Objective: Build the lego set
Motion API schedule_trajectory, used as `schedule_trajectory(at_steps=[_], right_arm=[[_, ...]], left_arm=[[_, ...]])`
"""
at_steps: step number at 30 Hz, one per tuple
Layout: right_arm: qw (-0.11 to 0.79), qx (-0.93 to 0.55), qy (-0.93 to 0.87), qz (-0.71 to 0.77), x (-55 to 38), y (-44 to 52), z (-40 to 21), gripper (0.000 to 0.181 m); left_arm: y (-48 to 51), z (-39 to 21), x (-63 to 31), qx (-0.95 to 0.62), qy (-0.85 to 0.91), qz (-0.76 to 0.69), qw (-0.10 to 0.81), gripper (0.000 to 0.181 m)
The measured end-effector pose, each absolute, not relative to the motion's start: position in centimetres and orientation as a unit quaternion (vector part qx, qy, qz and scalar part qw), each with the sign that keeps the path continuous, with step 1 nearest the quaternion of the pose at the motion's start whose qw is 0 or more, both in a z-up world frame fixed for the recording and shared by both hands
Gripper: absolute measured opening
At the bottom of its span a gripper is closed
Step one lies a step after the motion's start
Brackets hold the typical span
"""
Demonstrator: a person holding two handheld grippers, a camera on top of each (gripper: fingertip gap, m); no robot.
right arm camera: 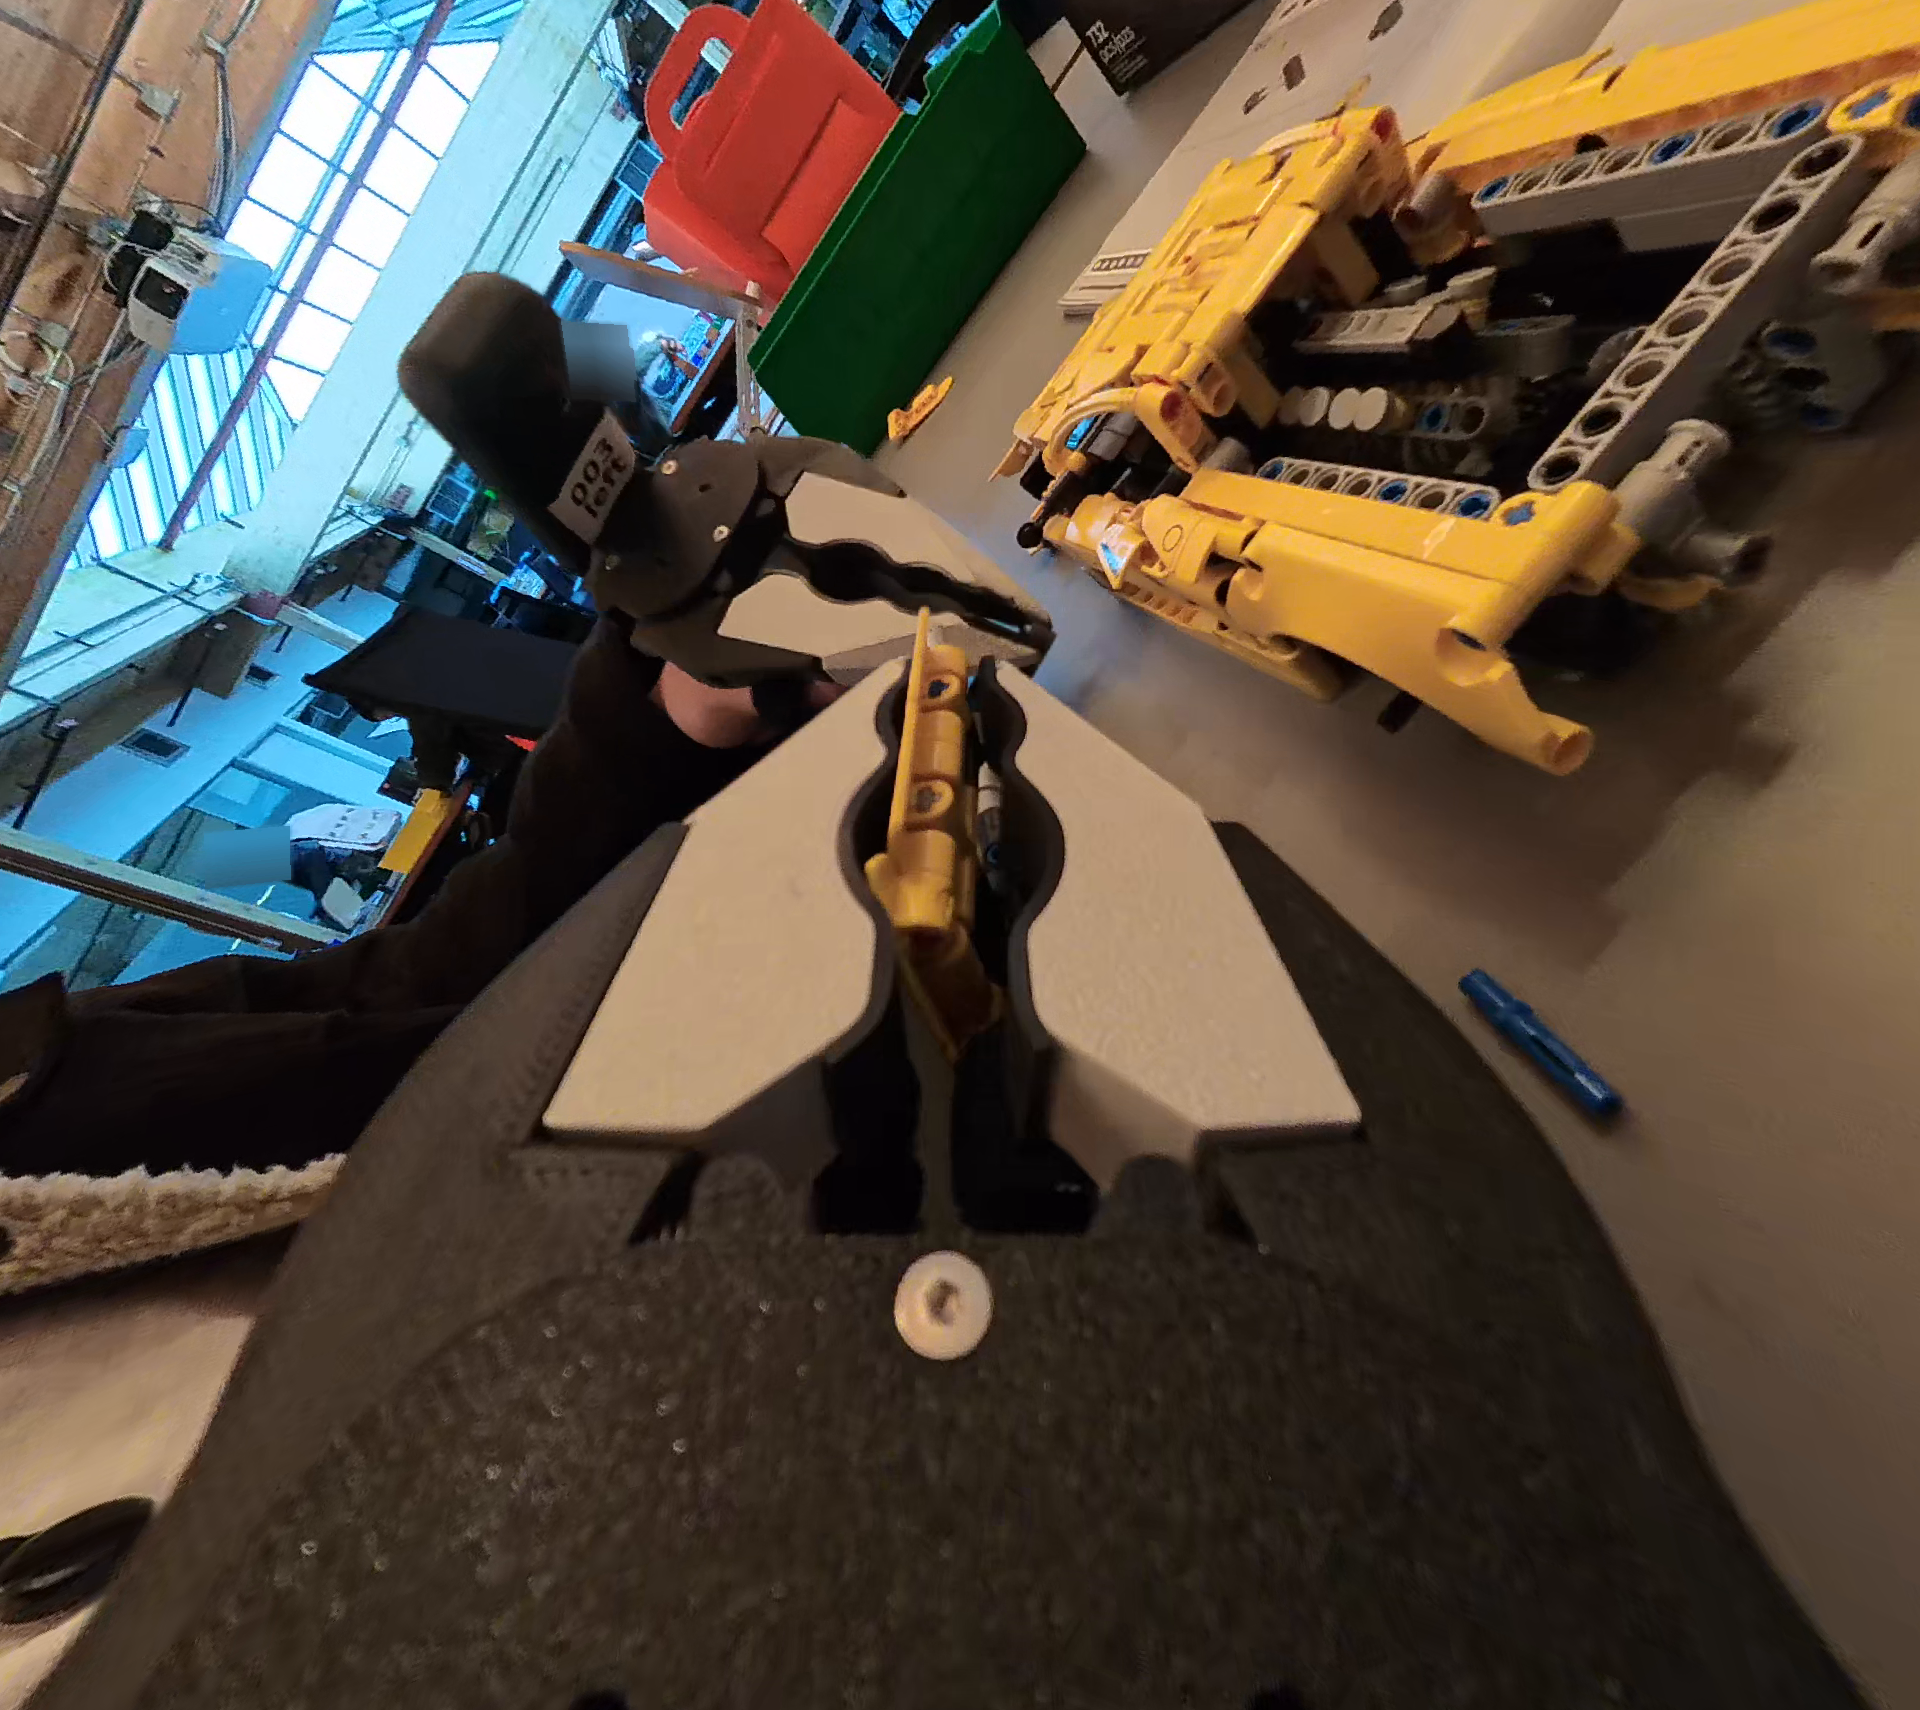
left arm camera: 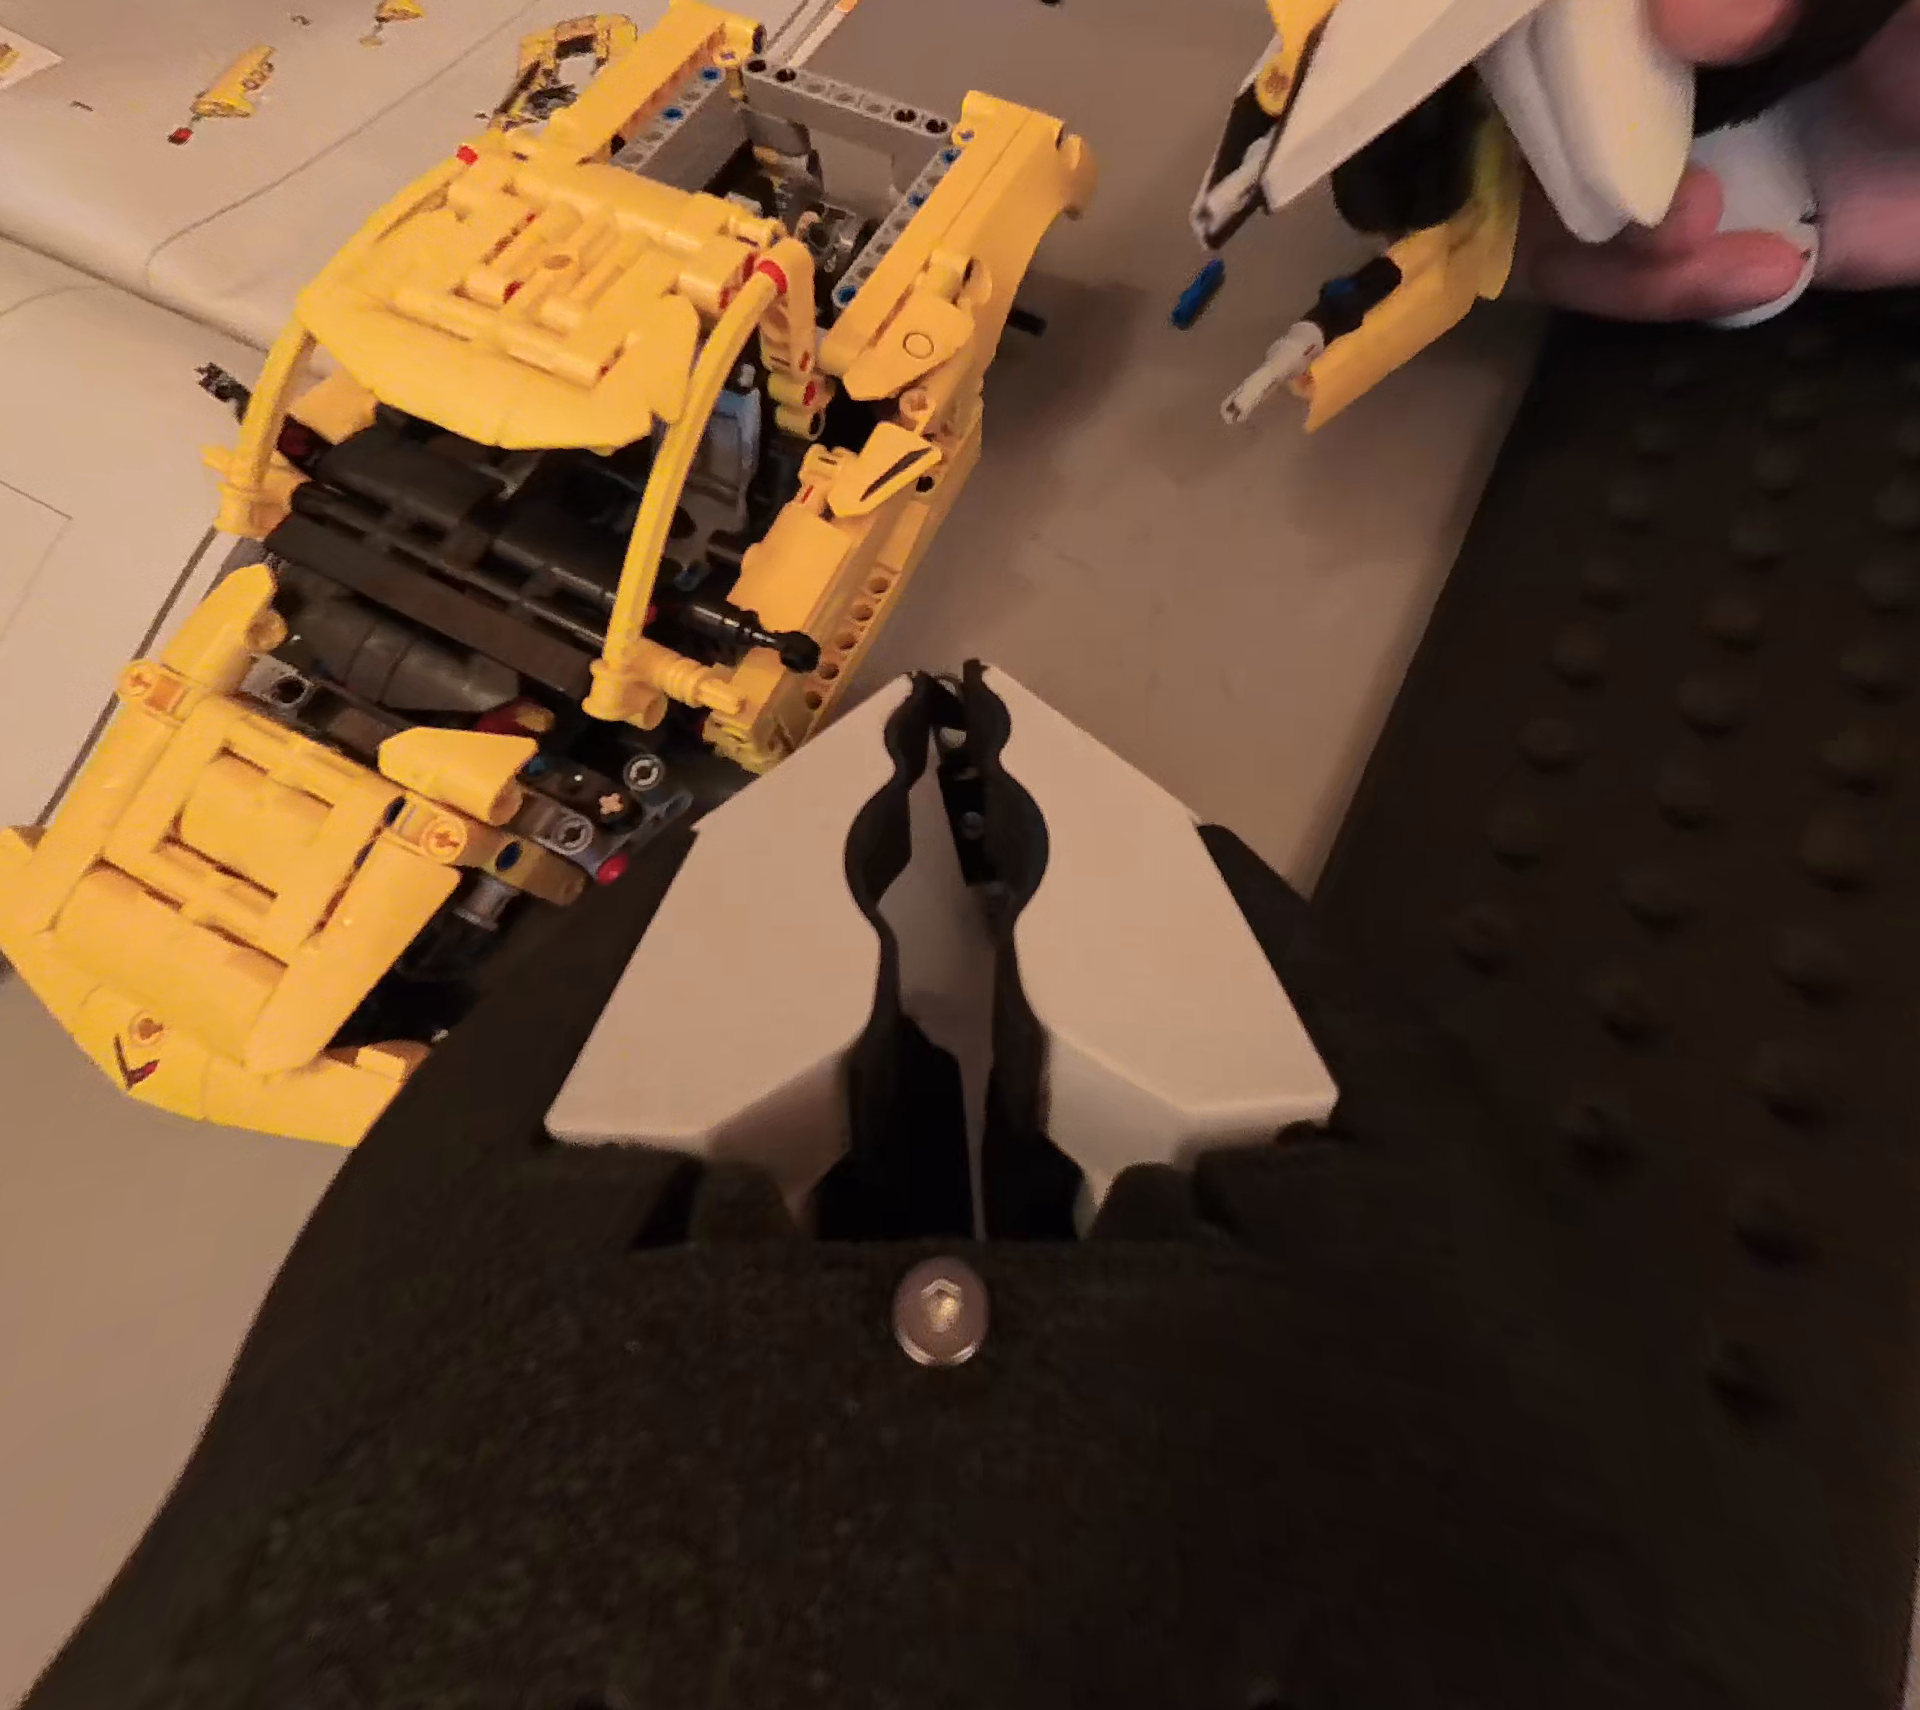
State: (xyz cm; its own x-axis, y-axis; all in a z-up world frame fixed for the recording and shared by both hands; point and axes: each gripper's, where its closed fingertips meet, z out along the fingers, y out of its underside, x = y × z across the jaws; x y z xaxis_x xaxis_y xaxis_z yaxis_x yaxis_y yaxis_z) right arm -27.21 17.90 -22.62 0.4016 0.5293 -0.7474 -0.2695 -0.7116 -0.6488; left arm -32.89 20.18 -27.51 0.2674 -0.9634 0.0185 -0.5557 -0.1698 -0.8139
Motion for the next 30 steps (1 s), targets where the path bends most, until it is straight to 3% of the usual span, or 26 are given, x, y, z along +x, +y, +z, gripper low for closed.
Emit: schedule_trajectory(at_steps=[13,17,23,30], right_arm=[[0.361,-0.749,-0.077,0.550,-27.2,18.0,-22.7,0.012],[0.361,-0.761,-0.090,0.531,-27.4,18.0,-23.1,0.000],[0.360,-0.777,-0.082,0.510,-26.9,18.4,-23.7,0.000],[0.397,-0.785,-0.083,0.469,-24.9,18.5,-23.5,0.003]], left_arm=[[19.6,-29.3,-32.8,-0.711,0.567,-0.258,0.325,0.005],[19.6,-29.4,-32.8,-0.713,0.565,-0.264,0.320,0.006],[19.9,-29.2,-33.0,-0.719,0.553,-0.272,0.321,0.005],[19.6,-27.5,-32.8,-0.706,0.542,-0.306,0.337,0.012]])
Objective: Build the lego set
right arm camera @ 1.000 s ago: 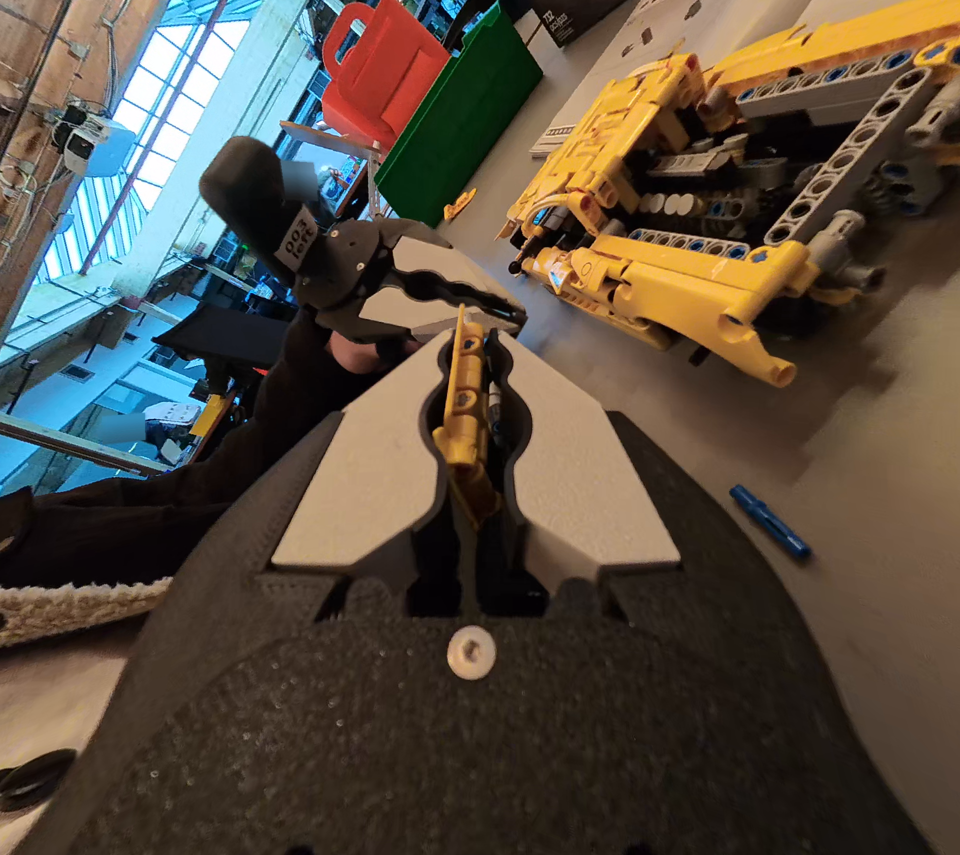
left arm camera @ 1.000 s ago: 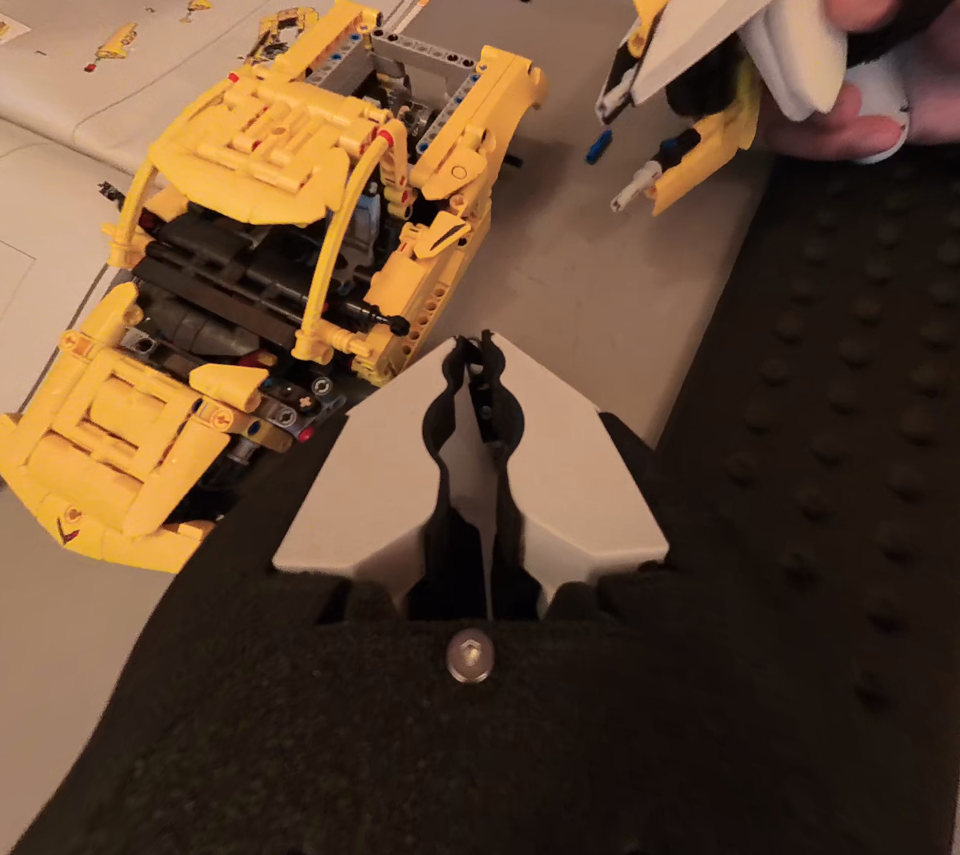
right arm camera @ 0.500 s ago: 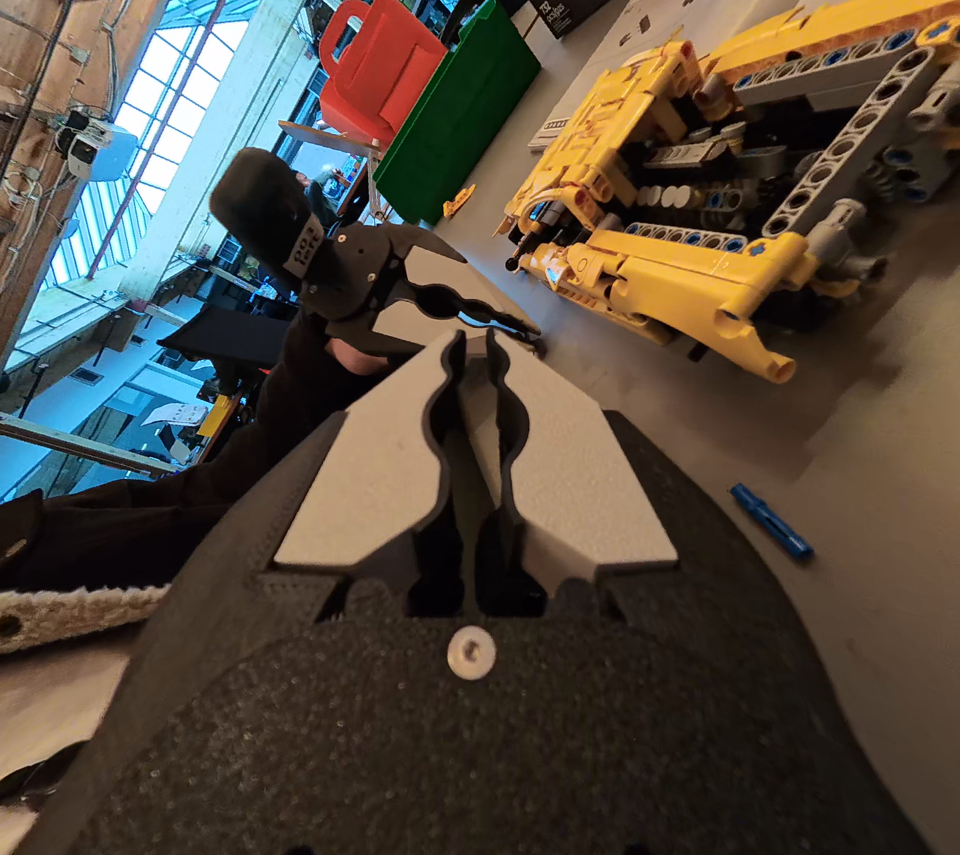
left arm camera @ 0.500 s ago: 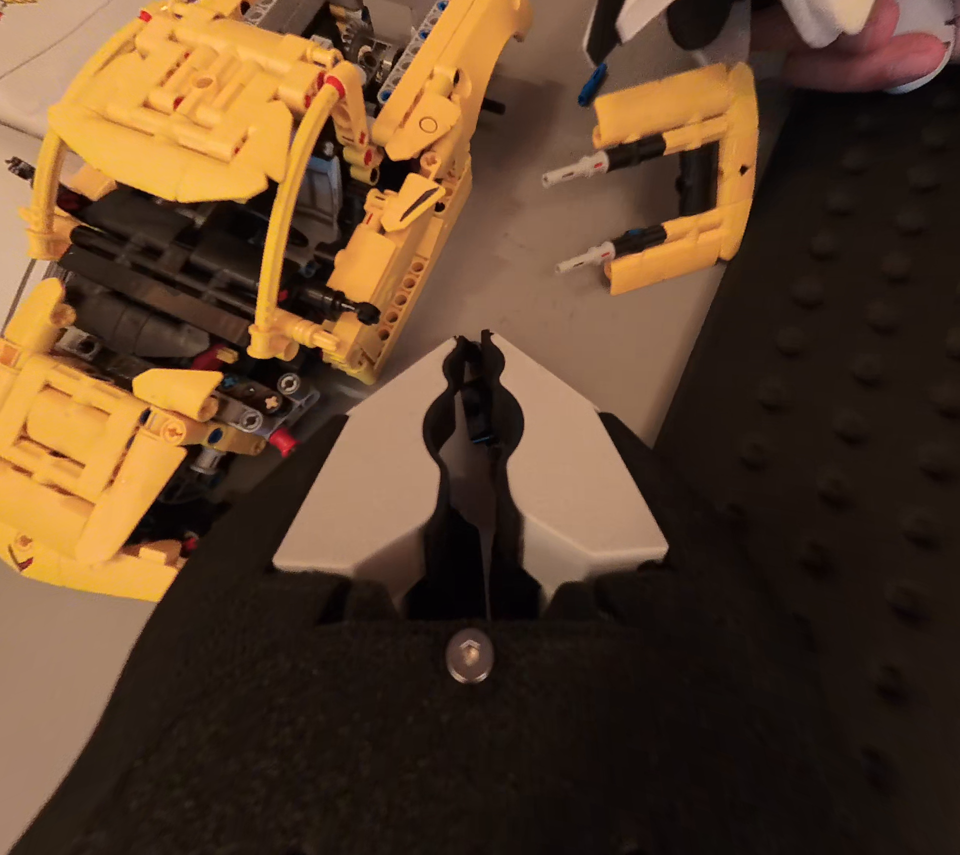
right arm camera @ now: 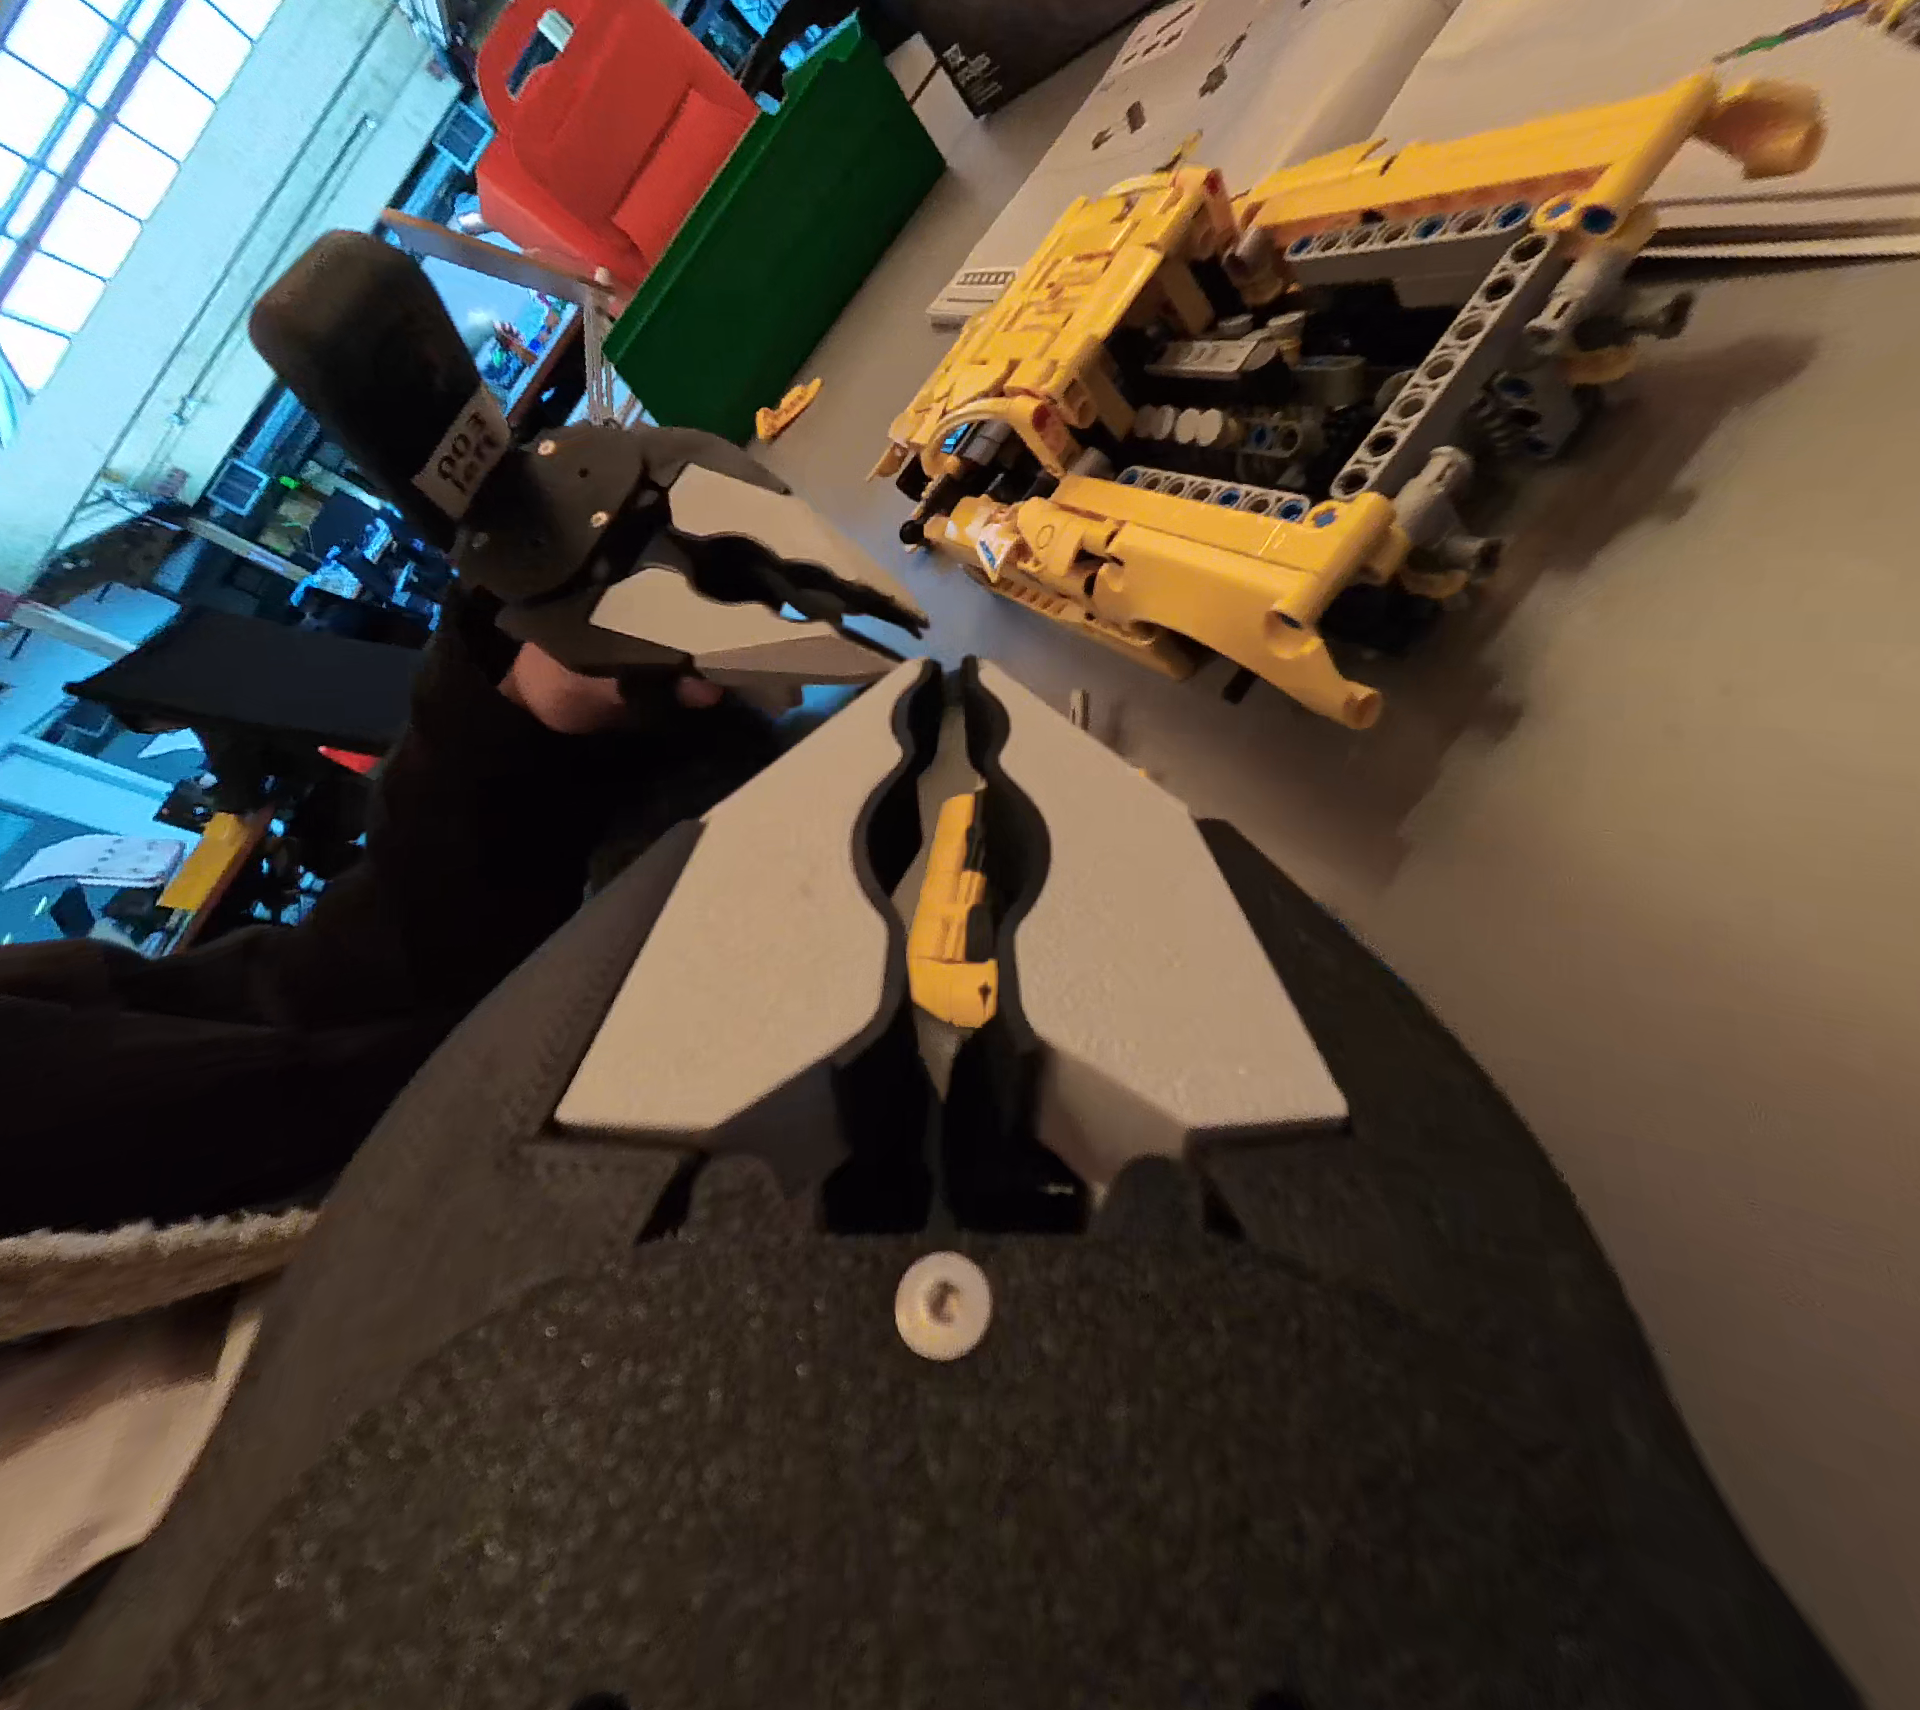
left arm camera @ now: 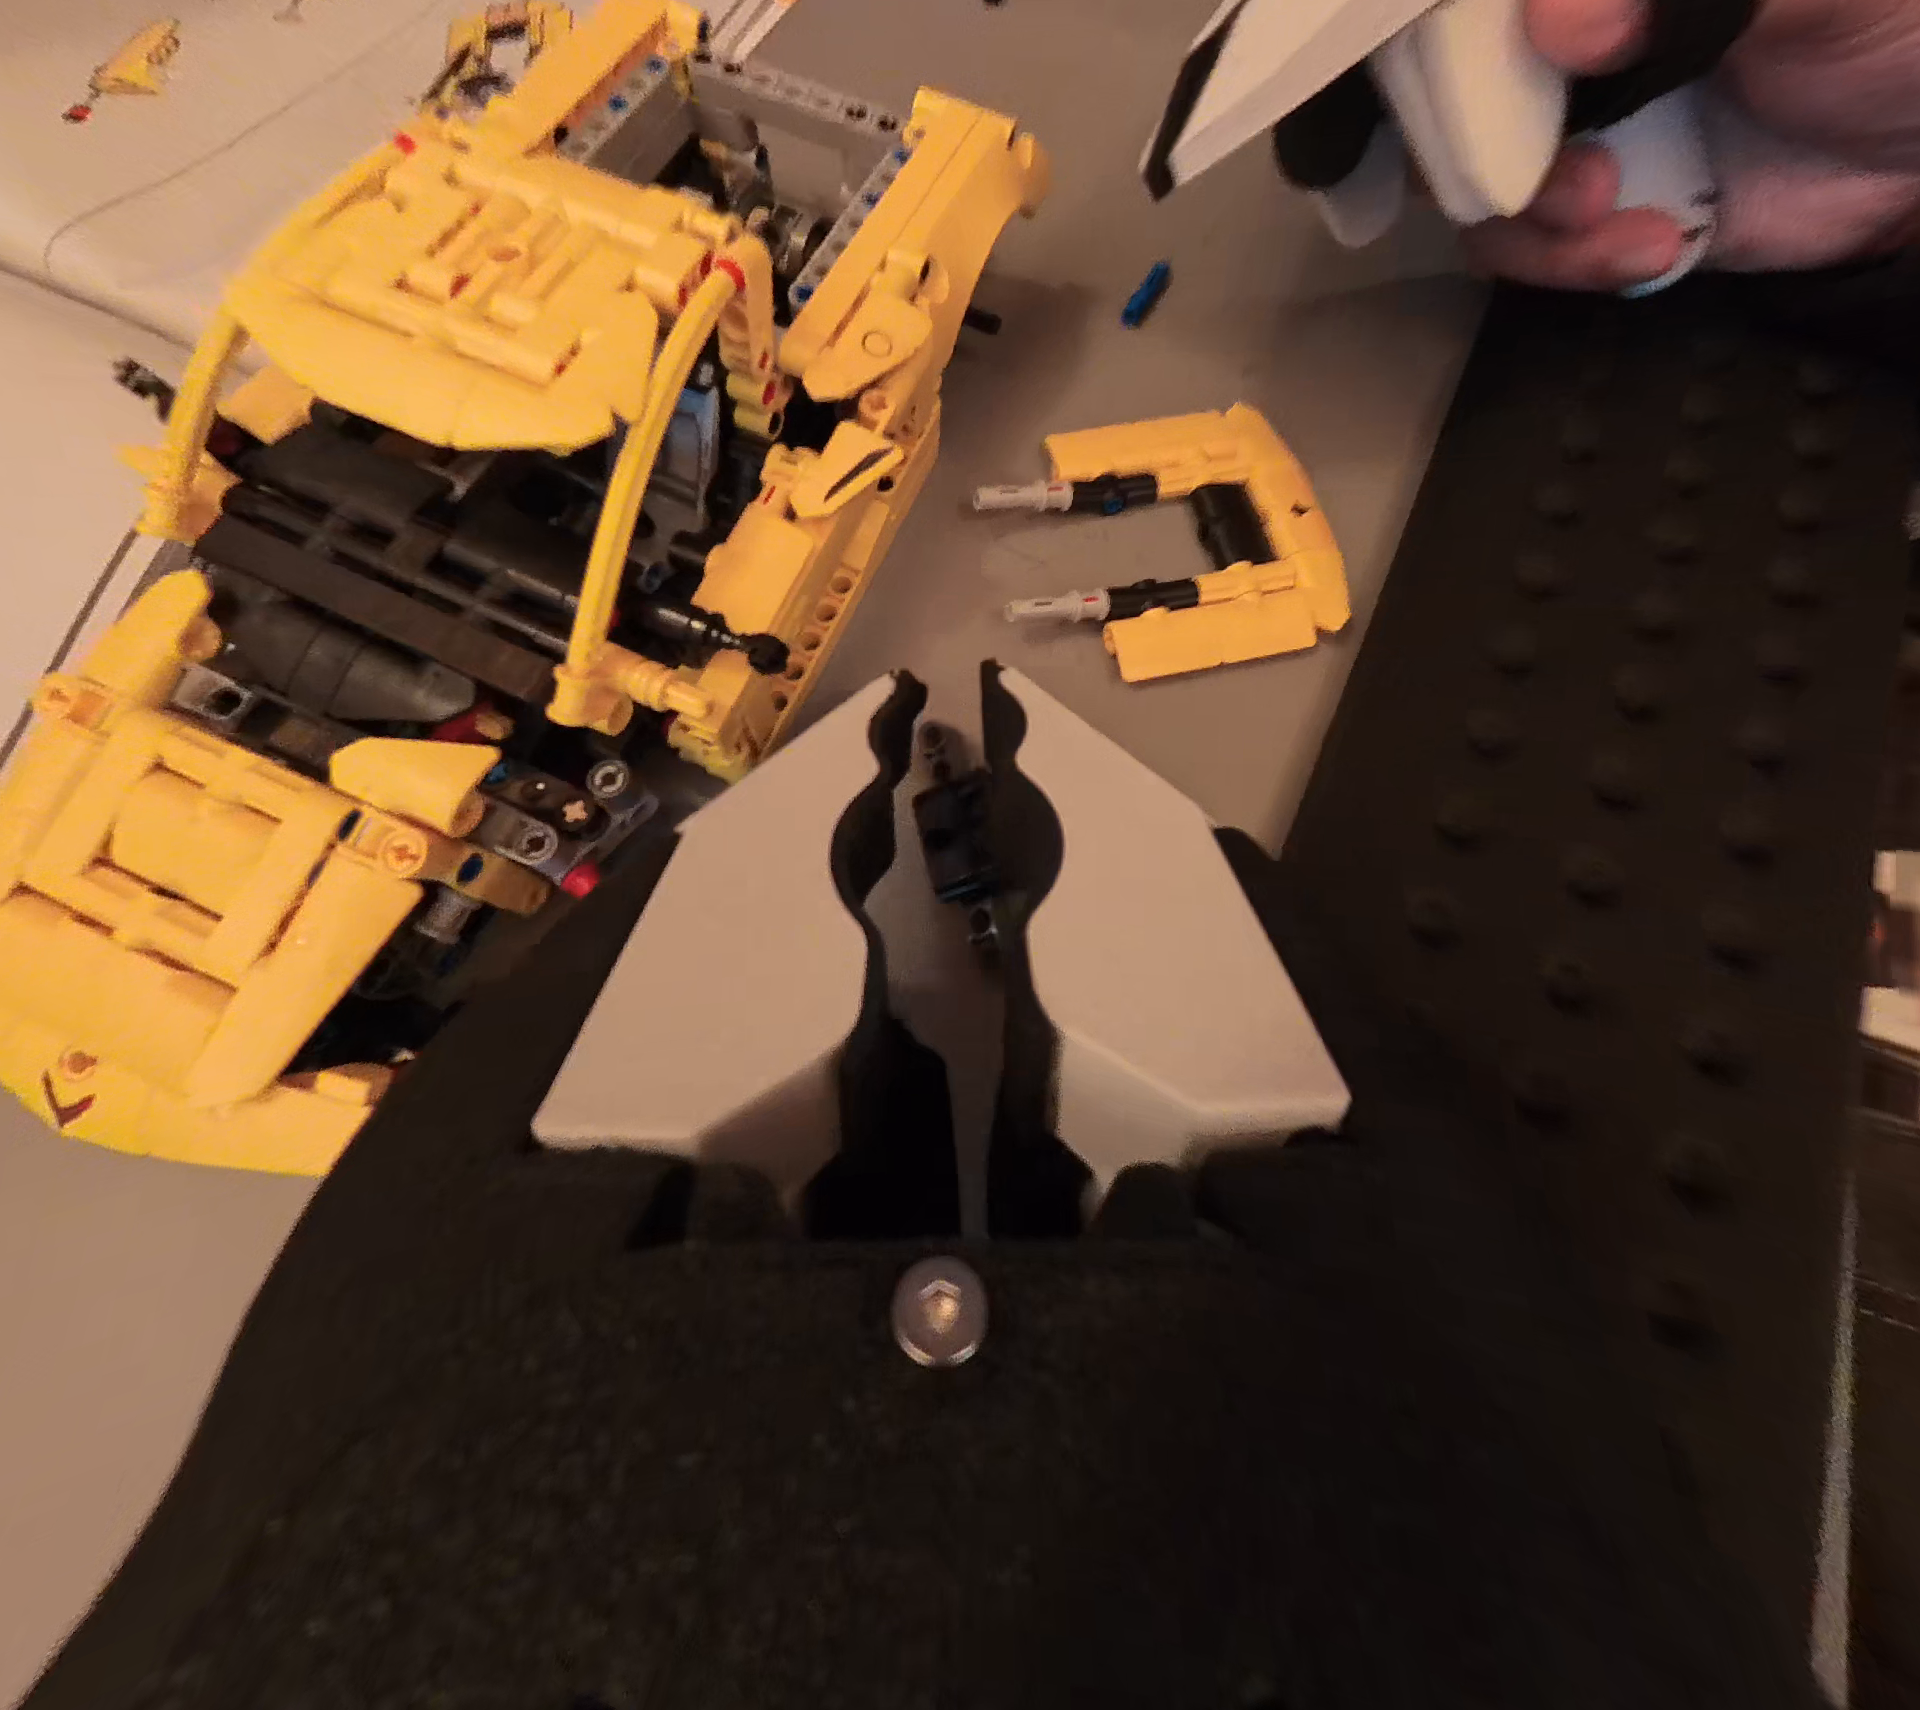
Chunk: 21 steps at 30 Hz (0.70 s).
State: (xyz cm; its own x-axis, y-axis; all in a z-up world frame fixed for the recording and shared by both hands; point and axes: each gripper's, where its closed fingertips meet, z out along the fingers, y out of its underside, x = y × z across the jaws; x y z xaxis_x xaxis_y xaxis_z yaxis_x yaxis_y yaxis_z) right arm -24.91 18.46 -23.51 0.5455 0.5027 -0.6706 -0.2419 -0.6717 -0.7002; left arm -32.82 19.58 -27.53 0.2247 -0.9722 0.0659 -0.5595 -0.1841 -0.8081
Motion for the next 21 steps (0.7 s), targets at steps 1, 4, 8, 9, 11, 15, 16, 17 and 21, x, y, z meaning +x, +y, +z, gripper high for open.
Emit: schedule_trajectory(at_steps=[1,4,8,9,11,15,16,17,21], right_arm=[[0.399,-0.779,-0.078,0.478,-24.8,18.5,-23.3,0.003],[0.390,-0.769,-0.068,0.502,-24.9,18.5,-23.1,0.005],[0.385,-0.769,-0.076,0.504,-25.2,18.3,-23.2,0.006],[0.381,-0.769,-0.077,0.507,-25.3,18.3,-23.2,0.006],[0.375,-0.768,-0.076,0.514,-25.5,18.2,-23.3,0.007],[0.373,-0.760,-0.070,0.528,-25.4,18.1,-23.0,0.008],[0.372,-0.758,-0.069,0.530,-25.4,18.1,-23.0,0.008],[0.372,-0.757,-0.069,0.533,-25.4,18.1,-22.9,0.008],[0.374,-0.751,-0.073,0.539,-25.5,17.9,-22.7,0.008]], left_arm=[[19.4,-27.1,-32.9,-0.703,0.541,-0.315,0.339,0.014],[19.3,-26.3,-34.5,-0.713,0.533,-0.322,0.324,0.017],[18.9,-26.1,-36.6,-0.748,0.496,-0.322,0.300,0.025],[18.6,-26.6,-36.6,-0.751,0.499,-0.313,0.299,0.026],[18.1,-27.5,-36.0,-0.756,0.507,-0.289,0.298,0.026],[18.2,-29.3,-34.9,-0.787,0.491,-0.279,0.250,0.034],[18.5,-29.7,-34.9,-0.795,0.486,-0.269,0.244,0.029],[18.7,-29.9,-34.9,-0.798,0.485,-0.262,0.243,0.026],[18.4,-29.3,-34.3,-0.791,0.492,-0.272,0.241,0.025]])
